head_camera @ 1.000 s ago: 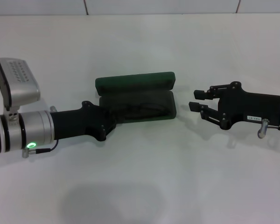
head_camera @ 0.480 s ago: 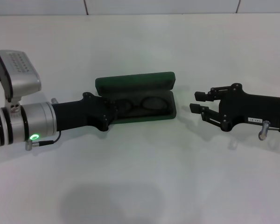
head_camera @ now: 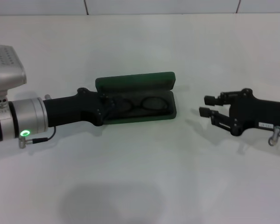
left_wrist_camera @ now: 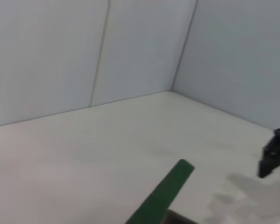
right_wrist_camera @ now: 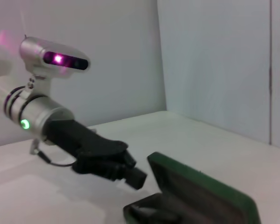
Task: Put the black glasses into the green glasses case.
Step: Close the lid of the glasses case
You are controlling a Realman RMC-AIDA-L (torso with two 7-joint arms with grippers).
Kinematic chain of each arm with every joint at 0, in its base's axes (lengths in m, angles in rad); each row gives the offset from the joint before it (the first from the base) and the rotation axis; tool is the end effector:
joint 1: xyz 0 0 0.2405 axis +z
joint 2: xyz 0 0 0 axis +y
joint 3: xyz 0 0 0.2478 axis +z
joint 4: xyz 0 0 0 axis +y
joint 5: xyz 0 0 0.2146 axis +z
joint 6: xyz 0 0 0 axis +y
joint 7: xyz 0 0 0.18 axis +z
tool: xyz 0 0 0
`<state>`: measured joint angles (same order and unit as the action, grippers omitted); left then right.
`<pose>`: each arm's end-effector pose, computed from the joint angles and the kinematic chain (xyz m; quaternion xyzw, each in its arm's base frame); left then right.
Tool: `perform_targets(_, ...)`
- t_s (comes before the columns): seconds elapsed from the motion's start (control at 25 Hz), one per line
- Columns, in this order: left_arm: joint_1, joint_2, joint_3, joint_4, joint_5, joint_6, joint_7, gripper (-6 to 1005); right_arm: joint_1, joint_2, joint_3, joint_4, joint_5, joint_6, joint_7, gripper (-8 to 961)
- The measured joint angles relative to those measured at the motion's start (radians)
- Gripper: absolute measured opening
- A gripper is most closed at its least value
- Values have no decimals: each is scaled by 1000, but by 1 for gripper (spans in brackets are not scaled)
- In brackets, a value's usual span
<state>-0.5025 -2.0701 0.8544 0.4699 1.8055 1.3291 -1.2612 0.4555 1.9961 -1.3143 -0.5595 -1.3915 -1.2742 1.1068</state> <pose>-0.2670 0.3433 -0.0631 -0.9231 -0.2507 -0.2347 0.1730 0.2394 0.3459 -0.0589 -0.9470 0.1248 0.2408 0.1722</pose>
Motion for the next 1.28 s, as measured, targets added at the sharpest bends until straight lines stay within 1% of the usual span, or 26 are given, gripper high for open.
perform_targets(0.16,1,9,1,3,12,-51,-9,11,-8,-9,2,34,-3,-35,-26,297)
perform_targets(0.28,0,15,3,4,17,-95,-13,11,-22,-10,3,38,-2,-42,-39,404)
perform_targets(0.36,0,15,2,4,17,-116,-13,11,-26,-10,3,39,-2,-49,-45,475)
perform_targets(0.56,-6,16,7,4,18,-142,-13,11,-38,-10,2,42,-5,-82,-72,687)
perform_targets(0.76,-12,14,12,4,32,-142,-14,12,-39,-10,1,43,-4,-85,-78,726)
perform_targets(0.88,-18,9,12,2,51,-149,-13,12,-40,-10,1,44,-5,-85,-78,727)
perform_targets(1.08,-22,-5,12,4,58,-203,-8,12,-40,-9,1,44,-4,-83,-78,727)
perform_targets(1.28,-28,-5,10,4,58,-245,-11,12,-40,-8,1,44,-4,-82,-78,728)
